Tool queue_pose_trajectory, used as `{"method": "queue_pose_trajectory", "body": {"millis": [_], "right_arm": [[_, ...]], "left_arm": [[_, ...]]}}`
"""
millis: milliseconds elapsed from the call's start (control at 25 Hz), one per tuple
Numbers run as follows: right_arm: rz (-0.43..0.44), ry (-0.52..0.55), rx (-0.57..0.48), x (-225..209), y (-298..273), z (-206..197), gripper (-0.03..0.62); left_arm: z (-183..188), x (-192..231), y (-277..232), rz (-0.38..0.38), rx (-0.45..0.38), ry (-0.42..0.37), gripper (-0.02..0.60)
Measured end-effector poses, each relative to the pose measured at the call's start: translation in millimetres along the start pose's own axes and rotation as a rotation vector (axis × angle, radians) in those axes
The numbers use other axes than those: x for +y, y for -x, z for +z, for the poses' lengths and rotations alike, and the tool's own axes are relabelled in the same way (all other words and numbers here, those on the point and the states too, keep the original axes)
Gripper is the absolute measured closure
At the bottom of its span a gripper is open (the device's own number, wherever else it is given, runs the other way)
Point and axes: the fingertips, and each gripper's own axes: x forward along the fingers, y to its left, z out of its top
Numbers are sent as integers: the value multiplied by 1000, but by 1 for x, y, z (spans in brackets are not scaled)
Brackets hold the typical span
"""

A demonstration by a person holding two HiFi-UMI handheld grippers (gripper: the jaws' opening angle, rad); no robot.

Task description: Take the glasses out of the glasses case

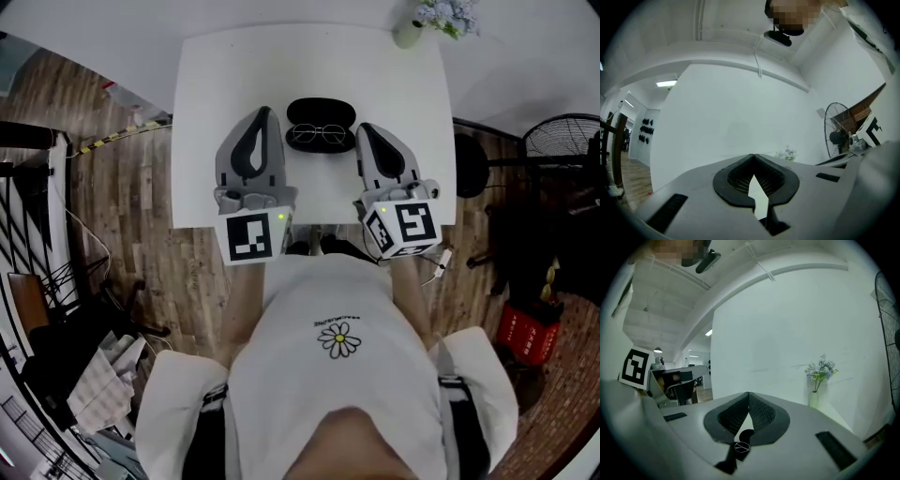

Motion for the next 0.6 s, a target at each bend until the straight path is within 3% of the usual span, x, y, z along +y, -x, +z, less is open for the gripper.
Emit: {"method": "queue_pose_trajectory", "body": {"millis": [280, 480, 600], "right_arm": [[35, -81, 7, -12, -14, -2, 585], [103, -93, 18, -25, -34, 1, 583], [192, -118, 26, -31, -49, 3, 580]], "left_arm": [[-7, 6, -8, 17, 23, 7, 565], [-16, 13, -10, 32, 54, -7, 565], [-21, 18, -12, 44, 69, -21, 565]]}}
